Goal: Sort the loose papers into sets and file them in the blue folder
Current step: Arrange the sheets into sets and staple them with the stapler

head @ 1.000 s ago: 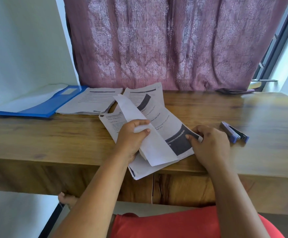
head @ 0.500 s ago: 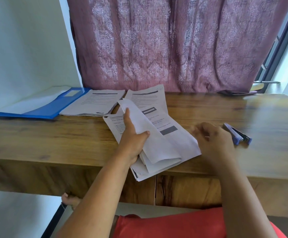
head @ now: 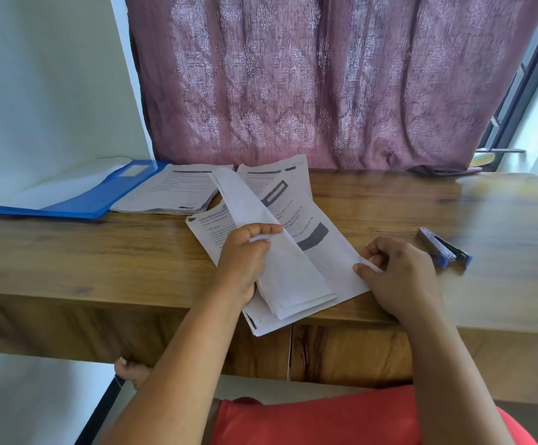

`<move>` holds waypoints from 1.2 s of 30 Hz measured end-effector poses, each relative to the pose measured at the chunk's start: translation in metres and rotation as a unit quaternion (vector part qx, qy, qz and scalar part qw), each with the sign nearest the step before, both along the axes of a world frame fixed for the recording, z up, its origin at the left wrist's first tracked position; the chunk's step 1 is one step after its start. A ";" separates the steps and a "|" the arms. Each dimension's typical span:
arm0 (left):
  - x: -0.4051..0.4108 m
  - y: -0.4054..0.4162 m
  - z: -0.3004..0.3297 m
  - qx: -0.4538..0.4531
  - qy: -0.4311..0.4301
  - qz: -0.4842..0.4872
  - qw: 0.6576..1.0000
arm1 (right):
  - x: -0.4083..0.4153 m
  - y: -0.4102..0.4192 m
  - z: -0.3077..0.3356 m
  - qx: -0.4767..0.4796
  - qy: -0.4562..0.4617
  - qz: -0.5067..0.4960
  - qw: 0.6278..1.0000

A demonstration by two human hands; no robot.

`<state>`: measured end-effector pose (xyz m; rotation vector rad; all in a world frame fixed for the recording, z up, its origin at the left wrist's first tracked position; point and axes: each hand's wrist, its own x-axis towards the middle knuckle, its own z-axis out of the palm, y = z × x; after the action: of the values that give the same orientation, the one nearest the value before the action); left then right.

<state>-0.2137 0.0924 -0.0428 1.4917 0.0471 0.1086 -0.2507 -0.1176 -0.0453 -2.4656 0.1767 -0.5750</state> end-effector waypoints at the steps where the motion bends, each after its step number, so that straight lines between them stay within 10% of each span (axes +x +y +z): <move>1: 0.000 0.000 0.001 0.000 0.006 -0.002 1.000 | -0.002 0.005 0.000 -0.005 -0.023 -0.002 1.000; 5: -0.003 -0.001 0.010 -0.086 0.039 -0.031 0.995 | -0.021 0.038 0.010 -0.035 -0.155 0.108 0.981; 9: 0.000 0.001 0.005 -0.015 0.028 -0.009 0.999 | -0.042 0.061 0.017 -0.005 0.035 0.324 0.945; 14: 0.000 0.006 -0.002 0.005 -0.023 -0.006 1.000 | -0.017 0.025 0.022 0.024 -0.022 0.101 0.994; 18: -0.001 0.006 -0.003 0.059 -0.055 -0.038 0.996 | -0.005 0.000 0.012 -0.047 0.154 -0.030 0.987; 30: 0.001 0.001 -0.004 0.036 -0.016 -0.034 0.999 | -0.017 0.032 0.013 0.102 -0.022 0.149 0.983; 36: -0.004 0.003 0.002 -0.021 -0.020 -0.067 0.997 | -0.028 0.041 0.012 0.053 0.091 0.362 0.926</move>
<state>-0.2173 0.0955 -0.0409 1.4454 -0.0832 0.0293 -0.2791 -0.0771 -0.0337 -2.2469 -0.5976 -0.0114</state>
